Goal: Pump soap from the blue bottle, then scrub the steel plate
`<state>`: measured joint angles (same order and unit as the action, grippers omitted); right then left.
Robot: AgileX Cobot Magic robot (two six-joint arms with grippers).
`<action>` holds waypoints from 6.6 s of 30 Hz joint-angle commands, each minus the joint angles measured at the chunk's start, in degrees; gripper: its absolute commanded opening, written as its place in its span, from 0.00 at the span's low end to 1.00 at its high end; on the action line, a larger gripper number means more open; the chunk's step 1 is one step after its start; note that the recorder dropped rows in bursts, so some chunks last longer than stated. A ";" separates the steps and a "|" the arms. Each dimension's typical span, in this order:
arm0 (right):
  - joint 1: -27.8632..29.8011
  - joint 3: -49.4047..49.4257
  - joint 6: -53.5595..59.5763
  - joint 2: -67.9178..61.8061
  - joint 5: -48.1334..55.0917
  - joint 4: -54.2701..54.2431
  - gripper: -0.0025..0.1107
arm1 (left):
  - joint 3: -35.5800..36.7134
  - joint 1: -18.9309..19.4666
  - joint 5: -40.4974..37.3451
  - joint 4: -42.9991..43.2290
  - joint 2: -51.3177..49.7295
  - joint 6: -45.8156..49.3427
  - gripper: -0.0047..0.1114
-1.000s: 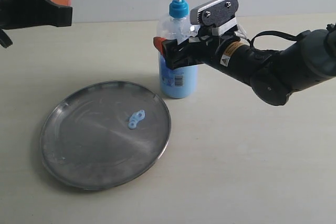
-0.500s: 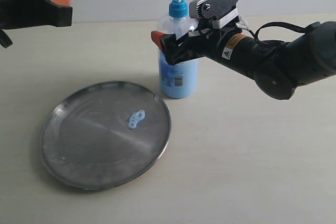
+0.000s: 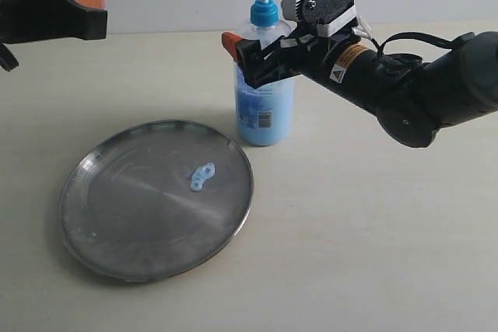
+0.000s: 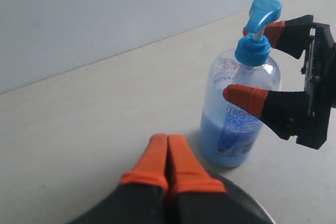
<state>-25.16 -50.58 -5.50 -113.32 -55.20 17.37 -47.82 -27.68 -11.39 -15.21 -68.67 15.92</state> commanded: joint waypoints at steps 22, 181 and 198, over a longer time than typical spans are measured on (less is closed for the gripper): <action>0.24 2.79 -0.35 14.92 18.80 -3.09 0.94 | 0.14 -0.27 0.79 -1.40 -0.08 0.16 0.05; 0.24 26.29 -2.25 97.00 78.94 -5.17 0.02 | -25.45 5.82 -37.53 -22.42 -51.64 22.64 0.05; 0.24 26.29 -2.24 97.00 78.55 -5.38 0.02 | -25.45 -0.93 -30.19 -16.82 -52.08 19.18 0.05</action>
<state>-25.16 -24.77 -8.09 -16.46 24.32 11.92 -72.97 -27.70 -42.36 -32.21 -120.50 35.73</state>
